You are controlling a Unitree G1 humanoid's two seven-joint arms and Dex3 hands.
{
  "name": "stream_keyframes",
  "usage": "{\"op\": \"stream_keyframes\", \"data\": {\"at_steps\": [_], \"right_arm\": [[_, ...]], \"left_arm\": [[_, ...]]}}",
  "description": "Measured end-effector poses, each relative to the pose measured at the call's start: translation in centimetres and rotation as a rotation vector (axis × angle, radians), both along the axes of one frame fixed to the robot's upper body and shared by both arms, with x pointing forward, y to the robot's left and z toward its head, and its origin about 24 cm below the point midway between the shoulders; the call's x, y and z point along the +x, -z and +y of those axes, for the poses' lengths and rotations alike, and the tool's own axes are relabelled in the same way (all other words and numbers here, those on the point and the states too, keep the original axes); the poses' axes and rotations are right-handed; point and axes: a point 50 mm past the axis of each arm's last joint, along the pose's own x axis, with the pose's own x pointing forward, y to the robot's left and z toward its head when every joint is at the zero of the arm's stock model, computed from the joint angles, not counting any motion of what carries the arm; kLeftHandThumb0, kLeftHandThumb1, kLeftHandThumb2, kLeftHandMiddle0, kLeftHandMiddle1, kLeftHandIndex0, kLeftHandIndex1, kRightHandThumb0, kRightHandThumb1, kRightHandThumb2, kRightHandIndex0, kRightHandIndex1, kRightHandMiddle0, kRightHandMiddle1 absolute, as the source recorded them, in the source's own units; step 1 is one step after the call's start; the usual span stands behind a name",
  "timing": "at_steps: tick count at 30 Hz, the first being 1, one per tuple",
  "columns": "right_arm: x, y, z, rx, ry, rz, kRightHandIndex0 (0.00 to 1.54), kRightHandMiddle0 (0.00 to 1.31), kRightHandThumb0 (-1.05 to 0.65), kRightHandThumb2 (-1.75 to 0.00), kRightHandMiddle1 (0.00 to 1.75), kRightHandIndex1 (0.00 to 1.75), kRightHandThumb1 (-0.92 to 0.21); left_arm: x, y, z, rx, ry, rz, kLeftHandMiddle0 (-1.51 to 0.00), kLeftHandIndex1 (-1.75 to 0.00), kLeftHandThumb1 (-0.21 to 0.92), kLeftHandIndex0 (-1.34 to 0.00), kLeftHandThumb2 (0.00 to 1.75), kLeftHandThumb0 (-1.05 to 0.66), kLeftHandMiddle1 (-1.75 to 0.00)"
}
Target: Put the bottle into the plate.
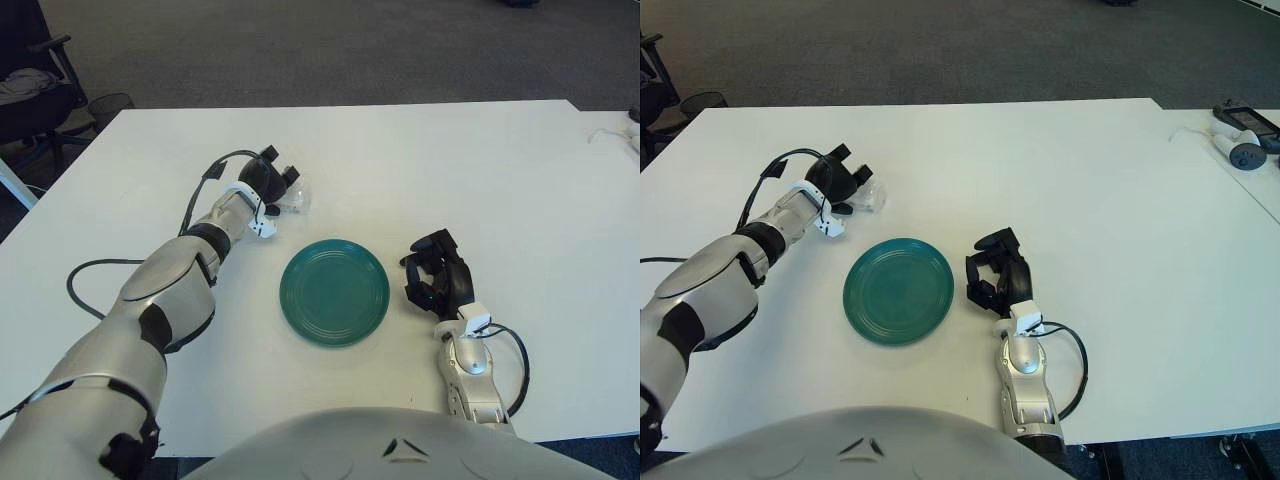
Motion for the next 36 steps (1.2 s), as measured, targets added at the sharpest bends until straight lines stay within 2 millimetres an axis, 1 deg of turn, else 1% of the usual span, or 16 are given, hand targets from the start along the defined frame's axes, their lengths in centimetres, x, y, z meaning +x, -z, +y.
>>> {"op": "stream_keyframes", "data": {"at_steps": [1, 4, 7, 10, 16, 22, 31, 36], "right_arm": [[0.0, 0.01, 0.0, 0.0, 0.0, 0.0, 0.44, 0.3, 0.0, -0.86, 1.75, 1.5, -0.63], [-0.01, 0.01, -0.01, -0.001, 0.0, 0.001, 0.43, 0.31, 0.0, -0.86, 1.74, 1.5, -0.63], [-0.01, 0.0, -0.02, -0.002, 0.002, -0.001, 0.44, 0.3, 0.0, -0.87, 1.73, 1.52, -0.62], [-0.01, 0.0, -0.04, -0.002, 0.006, -0.001, 0.47, 0.29, 0.0, -0.9, 1.72, 1.54, -0.6], [0.02, -0.01, -0.03, -0.002, 0.007, -0.006, 0.48, 0.3, -0.01, -0.93, 1.73, 1.53, -0.58], [0.0, 0.02, -0.04, -0.002, 0.008, -0.009, 0.48, 0.29, -0.01, -0.93, 1.74, 1.53, -0.58], [0.0, 0.03, -0.03, -0.002, 0.007, -0.011, 0.5, 0.28, -0.01, -0.94, 1.71, 1.55, -0.58], [0.0, 0.02, -0.03, -0.002, 0.007, -0.016, 0.5, 0.28, -0.01, -0.94, 1.71, 1.55, -0.58]], "left_arm": [[-0.01, 0.02, -0.08, -0.015, -0.003, 0.006, -0.78, -1.62, 0.56, -0.49, 0.93, -0.49, -1.73], [-0.06, 0.07, -0.27, -0.06, -0.011, 0.024, -0.81, -1.64, 0.51, -0.53, 1.0, -0.46, -1.74], [-0.14, 0.15, -0.26, -0.106, -0.028, 0.041, -0.84, -1.72, 0.42, -0.55, 1.16, -0.46, -1.74], [-0.18, 0.22, -0.23, -0.147, -0.048, 0.052, -0.88, -1.74, 0.39, -0.56, 1.21, -0.46, -1.75], [-0.19, 0.27, -0.19, -0.197, -0.081, 0.065, -0.98, -1.75, 0.38, -0.56, 1.23, -0.45, -1.75], [-0.09, 0.24, -0.3, -0.238, -0.12, 0.083, -1.03, -1.75, 0.38, -0.55, 1.23, -0.45, -1.75], [0.07, 0.12, 0.08, -0.342, -0.207, 0.117, -1.05, -1.75, 0.4, -0.54, 1.21, -0.44, -1.75], [0.05, 0.15, 0.49, -0.393, -0.242, 0.126, -1.03, -1.75, 0.38, -0.56, 1.24, -0.45, -1.75]]}}
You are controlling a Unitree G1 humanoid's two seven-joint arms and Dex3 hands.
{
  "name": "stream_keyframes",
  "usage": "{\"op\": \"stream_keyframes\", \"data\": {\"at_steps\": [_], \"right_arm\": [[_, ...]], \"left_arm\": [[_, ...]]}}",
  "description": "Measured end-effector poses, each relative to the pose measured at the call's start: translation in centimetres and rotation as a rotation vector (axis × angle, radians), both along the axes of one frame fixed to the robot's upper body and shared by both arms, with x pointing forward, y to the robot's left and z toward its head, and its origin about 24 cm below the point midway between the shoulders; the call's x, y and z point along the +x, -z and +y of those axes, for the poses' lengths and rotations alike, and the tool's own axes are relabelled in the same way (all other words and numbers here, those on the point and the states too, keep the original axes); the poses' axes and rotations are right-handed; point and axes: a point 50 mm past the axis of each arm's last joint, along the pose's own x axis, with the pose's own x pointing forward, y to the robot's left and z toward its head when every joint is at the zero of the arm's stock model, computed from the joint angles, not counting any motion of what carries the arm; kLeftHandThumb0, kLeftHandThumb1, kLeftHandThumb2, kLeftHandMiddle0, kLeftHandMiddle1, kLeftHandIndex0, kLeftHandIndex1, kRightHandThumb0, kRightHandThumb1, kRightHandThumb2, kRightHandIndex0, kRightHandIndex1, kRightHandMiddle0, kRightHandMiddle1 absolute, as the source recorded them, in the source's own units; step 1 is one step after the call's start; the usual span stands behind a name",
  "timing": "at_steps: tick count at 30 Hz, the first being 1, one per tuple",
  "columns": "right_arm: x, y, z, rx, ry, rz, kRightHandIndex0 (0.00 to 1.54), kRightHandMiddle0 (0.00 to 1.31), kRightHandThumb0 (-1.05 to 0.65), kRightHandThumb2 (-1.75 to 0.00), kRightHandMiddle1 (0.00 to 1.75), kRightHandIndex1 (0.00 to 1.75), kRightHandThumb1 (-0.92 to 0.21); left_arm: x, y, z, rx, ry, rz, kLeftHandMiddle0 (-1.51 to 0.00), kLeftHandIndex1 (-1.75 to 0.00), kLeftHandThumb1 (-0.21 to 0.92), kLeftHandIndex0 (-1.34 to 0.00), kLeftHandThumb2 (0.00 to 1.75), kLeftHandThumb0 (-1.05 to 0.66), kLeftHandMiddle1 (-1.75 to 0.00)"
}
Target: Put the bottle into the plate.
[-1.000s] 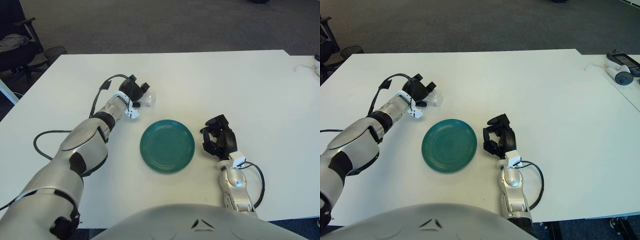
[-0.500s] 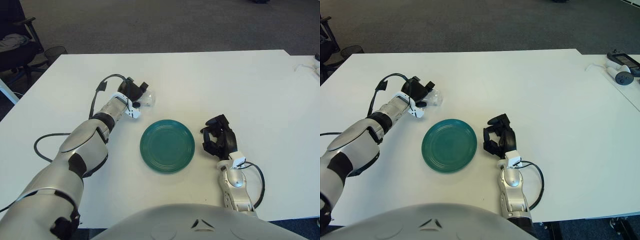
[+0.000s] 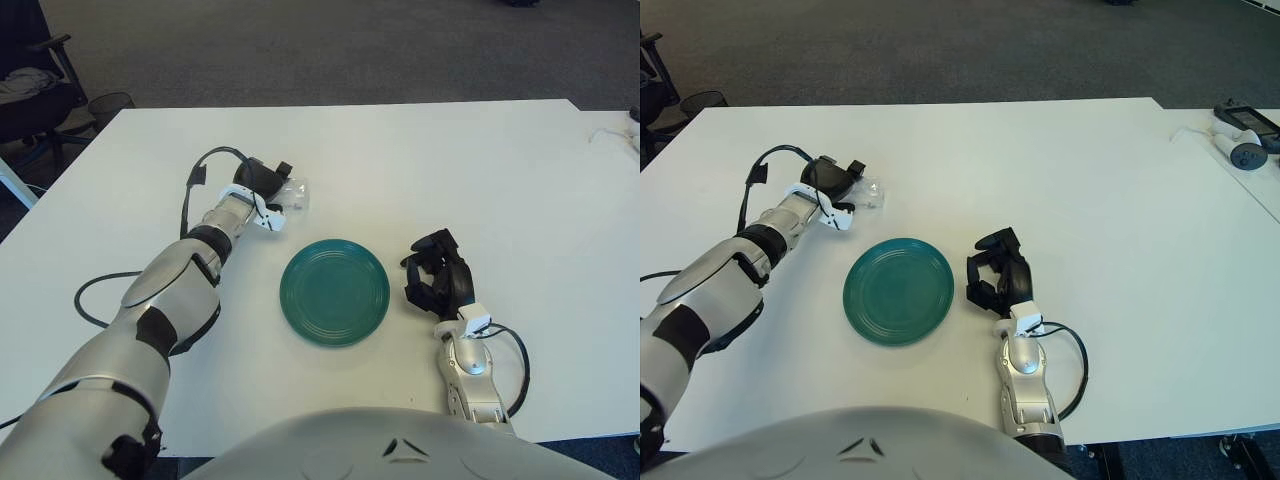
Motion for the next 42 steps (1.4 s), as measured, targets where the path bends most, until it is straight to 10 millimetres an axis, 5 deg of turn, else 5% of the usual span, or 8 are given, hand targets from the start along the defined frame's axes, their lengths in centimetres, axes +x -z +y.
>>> {"op": "stream_keyframes", "data": {"at_steps": [14, 28, 42], "right_arm": [[0.0, 0.1, -0.1, -0.002, 0.001, -0.002, 0.49, 0.26, -0.01, -0.94, 1.73, 1.56, -0.58], [0.1, 0.2, -0.3, -0.003, 0.009, 0.003, 0.49, 0.28, -0.01, -0.94, 1.73, 1.55, -0.57], [0.3, 0.2, -0.4, -0.001, 0.009, -0.001, 0.5, 0.29, -0.01, -0.94, 1.74, 1.52, -0.57]], "left_arm": [[-0.8, 0.5, -0.3, -0.212, 0.006, 0.009, -1.11, -1.75, 0.32, -0.6, 1.31, -0.46, -1.75], [-3.3, 1.8, -0.5, -0.738, -0.013, -0.009, -1.14, -1.75, 0.3, -0.61, 1.33, -0.47, -1.75], [-4.2, 0.6, -1.8, -1.084, 0.075, 0.089, -1.16, -1.75, 0.3, -0.62, 1.33, -0.47, -1.75]]}}
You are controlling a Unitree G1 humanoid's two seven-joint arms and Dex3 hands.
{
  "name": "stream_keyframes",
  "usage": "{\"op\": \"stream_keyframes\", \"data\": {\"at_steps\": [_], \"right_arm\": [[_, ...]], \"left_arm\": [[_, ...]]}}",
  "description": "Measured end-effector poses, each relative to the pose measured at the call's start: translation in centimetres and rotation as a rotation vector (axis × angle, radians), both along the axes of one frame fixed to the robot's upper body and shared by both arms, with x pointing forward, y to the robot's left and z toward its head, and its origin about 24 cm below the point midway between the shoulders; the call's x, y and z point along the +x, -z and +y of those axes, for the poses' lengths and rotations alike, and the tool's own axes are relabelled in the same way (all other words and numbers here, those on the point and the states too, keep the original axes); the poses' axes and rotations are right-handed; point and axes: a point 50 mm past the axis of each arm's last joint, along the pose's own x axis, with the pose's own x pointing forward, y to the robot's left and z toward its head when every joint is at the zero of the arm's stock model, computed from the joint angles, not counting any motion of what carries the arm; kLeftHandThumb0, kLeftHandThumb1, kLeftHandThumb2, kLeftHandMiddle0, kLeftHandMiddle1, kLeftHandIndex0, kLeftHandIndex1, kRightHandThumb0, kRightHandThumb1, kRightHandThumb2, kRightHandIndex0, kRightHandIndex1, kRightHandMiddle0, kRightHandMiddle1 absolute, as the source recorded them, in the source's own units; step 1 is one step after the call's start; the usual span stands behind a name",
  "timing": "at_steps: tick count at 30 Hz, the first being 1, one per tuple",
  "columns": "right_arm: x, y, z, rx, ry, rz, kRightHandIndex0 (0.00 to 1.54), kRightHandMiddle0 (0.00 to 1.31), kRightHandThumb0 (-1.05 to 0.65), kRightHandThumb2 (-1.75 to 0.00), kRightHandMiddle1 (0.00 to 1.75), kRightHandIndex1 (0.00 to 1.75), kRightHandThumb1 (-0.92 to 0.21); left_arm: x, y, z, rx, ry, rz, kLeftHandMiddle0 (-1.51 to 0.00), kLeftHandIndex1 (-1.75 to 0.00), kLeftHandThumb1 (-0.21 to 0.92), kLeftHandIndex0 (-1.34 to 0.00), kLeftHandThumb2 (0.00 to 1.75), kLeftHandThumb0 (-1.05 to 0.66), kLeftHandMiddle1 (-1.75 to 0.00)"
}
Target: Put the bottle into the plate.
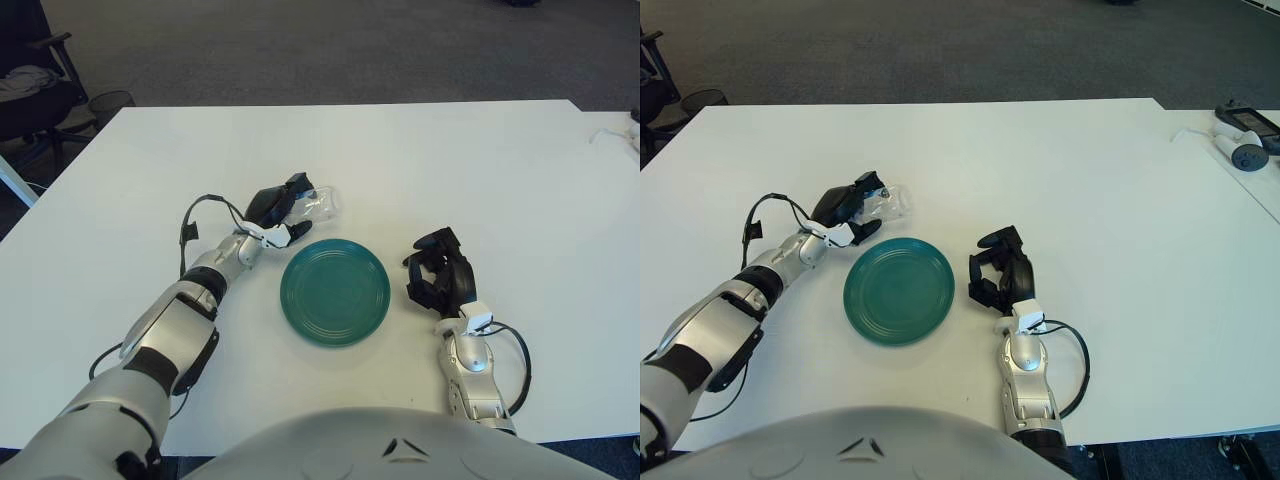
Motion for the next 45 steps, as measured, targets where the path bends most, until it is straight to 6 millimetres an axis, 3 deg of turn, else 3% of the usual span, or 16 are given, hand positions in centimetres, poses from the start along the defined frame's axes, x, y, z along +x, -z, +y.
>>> {"op": "stream_keyframes", "data": {"at_steps": [16, 27, 38, 45], "right_arm": [[0.2, -0.1, -0.1, -0.009, -0.003, -0.006, 0.44, 0.3, -0.01, -0.83, 1.75, 1.47, -0.64], [0.4, -0.1, -0.1, -0.01, 0.005, -0.006, 0.44, 0.29, -0.01, -0.87, 1.75, 1.51, -0.62], [0.6, 0.0, -0.1, -0.008, 0.015, -0.005, 0.47, 0.27, -0.01, -0.93, 1.74, 1.56, -0.59], [0.7, 0.0, -0.1, -0.007, 0.015, -0.005, 0.46, 0.29, -0.01, -0.92, 1.75, 1.54, -0.59]], "left_arm": [[0.2, -1.0, 0.9, -0.181, -0.001, 0.087, -1.18, -1.75, 0.28, -0.63, 1.35, -0.48, -1.75], [1.1, -3.0, 1.3, -0.219, -0.021, 0.03, -1.18, -1.75, 0.28, -0.63, 1.35, -0.48, -1.75], [1.7, -6.8, 2.0, -0.214, 0.002, -0.126, -1.18, -1.75, 0.28, -0.63, 1.36, -0.48, -1.75], [1.2, -9.7, 0.9, -0.187, 0.092, -0.283, -1.2, -1.75, 0.28, -0.64, 1.36, -0.48, -1.75]]}}
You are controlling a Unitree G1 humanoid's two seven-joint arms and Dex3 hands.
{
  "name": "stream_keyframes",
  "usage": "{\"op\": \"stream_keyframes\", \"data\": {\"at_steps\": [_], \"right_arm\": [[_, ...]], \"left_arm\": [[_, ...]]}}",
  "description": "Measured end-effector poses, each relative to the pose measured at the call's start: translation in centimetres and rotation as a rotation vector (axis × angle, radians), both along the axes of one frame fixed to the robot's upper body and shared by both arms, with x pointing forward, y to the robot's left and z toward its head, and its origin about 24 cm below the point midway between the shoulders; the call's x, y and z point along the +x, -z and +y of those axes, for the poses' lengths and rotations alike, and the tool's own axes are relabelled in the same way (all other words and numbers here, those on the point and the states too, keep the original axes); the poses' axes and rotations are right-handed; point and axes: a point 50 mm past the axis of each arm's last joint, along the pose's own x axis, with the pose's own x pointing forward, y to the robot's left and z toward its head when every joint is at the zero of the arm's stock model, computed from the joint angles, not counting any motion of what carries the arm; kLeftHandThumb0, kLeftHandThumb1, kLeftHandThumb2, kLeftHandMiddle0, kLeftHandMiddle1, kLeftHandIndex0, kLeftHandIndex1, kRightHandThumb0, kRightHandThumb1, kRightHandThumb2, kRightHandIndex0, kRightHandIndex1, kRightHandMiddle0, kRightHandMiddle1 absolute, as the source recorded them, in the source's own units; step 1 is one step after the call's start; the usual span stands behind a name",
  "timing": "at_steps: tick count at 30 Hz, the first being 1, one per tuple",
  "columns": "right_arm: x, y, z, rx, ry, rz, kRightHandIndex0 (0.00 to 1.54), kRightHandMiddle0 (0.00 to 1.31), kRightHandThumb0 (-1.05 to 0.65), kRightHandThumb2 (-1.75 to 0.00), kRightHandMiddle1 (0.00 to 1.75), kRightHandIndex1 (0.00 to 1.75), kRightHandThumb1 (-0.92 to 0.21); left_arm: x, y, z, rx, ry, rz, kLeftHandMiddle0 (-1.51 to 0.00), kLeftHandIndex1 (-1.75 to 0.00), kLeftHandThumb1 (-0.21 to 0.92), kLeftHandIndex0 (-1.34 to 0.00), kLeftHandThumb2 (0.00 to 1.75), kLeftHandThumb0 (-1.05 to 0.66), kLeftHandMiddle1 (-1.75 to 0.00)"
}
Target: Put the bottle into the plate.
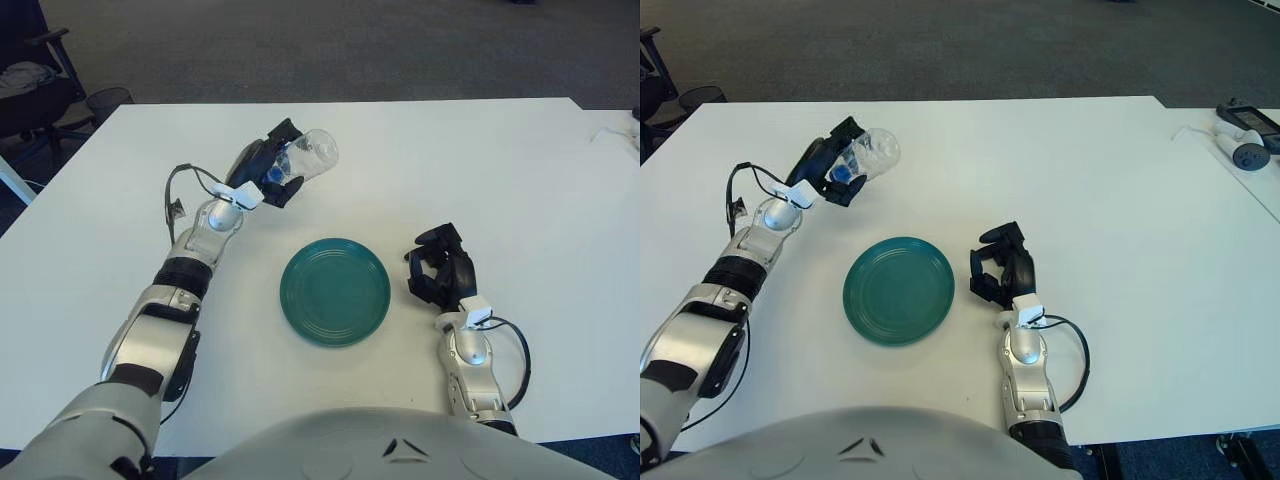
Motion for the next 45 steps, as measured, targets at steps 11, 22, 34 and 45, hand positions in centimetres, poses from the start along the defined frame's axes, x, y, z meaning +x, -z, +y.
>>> {"op": "stream_keyframes", "data": {"at_steps": [11, 22, 34, 45], "right_arm": [[0.3, 0.0, 0.2, -0.001, -0.007, 0.001, 0.43, 0.31, 0.0, -0.83, 1.75, 1.47, -0.65], [0.8, 0.1, 0.4, 0.011, -0.016, 0.003, 0.44, 0.27, -0.01, -0.87, 1.75, 1.53, -0.63], [0.9, 0.1, 0.6, 0.021, -0.019, 0.0, 0.41, 0.29, 0.0, -0.86, 1.75, 1.53, -0.64], [0.9, 0.0, 0.5, 0.023, -0.006, 0.0, 0.45, 0.25, 0.0, -0.93, 1.75, 1.59, -0.6]], "left_arm": [[-2.0, -3.2, -3.2, 0.073, 0.244, -0.182, -1.22, -1.75, 0.27, -0.64, 1.37, -0.48, -1.75], [-5.2, -2.8, -5.1, 0.227, 0.509, -0.153, -1.19, -1.75, 0.29, -0.63, 1.35, -0.48, -1.75], [-6.5, 0.1, -5.4, 0.384, 0.649, -0.048, -1.16, -1.75, 0.29, -0.63, 1.35, -0.48, -1.75], [-6.8, 0.5, -5.4, 0.477, 0.689, -0.028, -1.15, -1.75, 0.3, -0.62, 1.33, -0.47, -1.75]]}}
